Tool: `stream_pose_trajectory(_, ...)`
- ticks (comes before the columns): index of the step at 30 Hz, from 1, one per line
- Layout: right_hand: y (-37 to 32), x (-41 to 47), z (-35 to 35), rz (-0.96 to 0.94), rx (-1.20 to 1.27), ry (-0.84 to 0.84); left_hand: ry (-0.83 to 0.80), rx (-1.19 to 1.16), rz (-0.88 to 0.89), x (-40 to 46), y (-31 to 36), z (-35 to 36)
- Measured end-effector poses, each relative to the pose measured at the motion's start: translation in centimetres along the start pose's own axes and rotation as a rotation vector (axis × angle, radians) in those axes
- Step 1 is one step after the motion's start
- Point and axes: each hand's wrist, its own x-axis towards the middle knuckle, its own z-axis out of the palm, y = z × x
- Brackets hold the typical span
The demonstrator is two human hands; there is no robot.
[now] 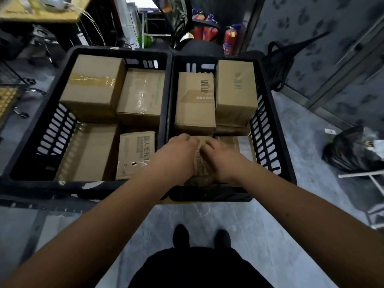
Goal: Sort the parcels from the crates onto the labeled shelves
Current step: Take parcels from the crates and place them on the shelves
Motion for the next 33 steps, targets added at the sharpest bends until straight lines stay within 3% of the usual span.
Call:
stream_pose_trajectory(4, 0.2, 0.8, 0.2, -0.004, 0.001, 0.022, 0.029, -0.006, -0.027, 0.2, -0.4, -0.4)
stream_pose_trajectory(24, 6.7, -1.7, -6.6, 0.093, 0.988, -0.005, 0.137, -0.102, -0.201, 0.9, 1.7, -0.8)
stream_pose_trajectory(28, 7.3, -2.1, -6.7, 0.127, 1.194, 0.102, 0.133, -0.052, -0.214, 2.6, 2.3, -0.5)
stream_pose_trajectory(33, 7.8, -2.0, -6.8, 0.313, 1.347, 0.392, 0.237, -0.229, -0.236, 4.3, 3.2, -0.6)
